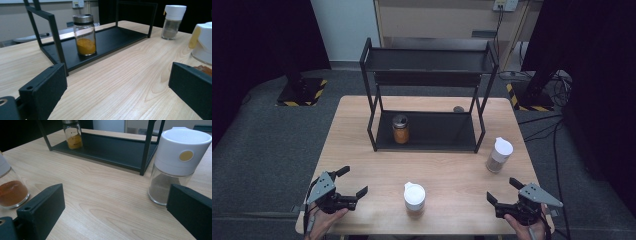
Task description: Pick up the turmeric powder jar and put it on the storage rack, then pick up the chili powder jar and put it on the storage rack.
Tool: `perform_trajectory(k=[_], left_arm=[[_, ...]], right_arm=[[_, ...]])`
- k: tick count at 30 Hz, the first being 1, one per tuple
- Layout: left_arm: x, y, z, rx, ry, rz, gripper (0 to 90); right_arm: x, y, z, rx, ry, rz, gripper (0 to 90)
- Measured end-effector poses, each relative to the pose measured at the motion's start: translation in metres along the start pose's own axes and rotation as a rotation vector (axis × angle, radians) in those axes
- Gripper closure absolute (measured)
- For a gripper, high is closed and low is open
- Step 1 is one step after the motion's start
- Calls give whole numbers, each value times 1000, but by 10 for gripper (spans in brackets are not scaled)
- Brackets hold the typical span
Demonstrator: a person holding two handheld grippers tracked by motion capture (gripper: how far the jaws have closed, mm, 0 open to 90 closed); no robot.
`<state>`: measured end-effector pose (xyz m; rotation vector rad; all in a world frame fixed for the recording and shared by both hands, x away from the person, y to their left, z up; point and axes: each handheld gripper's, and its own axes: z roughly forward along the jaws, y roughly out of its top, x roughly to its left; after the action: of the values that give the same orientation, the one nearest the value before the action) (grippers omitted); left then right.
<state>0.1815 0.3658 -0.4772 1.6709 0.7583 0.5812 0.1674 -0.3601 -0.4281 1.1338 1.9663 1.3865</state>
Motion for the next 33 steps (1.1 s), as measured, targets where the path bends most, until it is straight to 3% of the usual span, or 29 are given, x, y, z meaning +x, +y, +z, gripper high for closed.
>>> perform_trajectory(k=[15, 17, 26, 33], left_arm=[[6, -3, 0, -13, -28, -31, 5], [7, -3, -1, -15, -33, -37, 5], [8, -4, 2, -14, -48, -41, 6], [8, -3, 1, -15, -48, -42, 5]], right_arm=[[8, 6, -1, -13, 15, -24, 21], [7, 7, -1, -23, 43, -2, 22], [12, 23, -1, -18, 86, -22, 24], [27, 50, 5, -6, 145, -71, 25]])
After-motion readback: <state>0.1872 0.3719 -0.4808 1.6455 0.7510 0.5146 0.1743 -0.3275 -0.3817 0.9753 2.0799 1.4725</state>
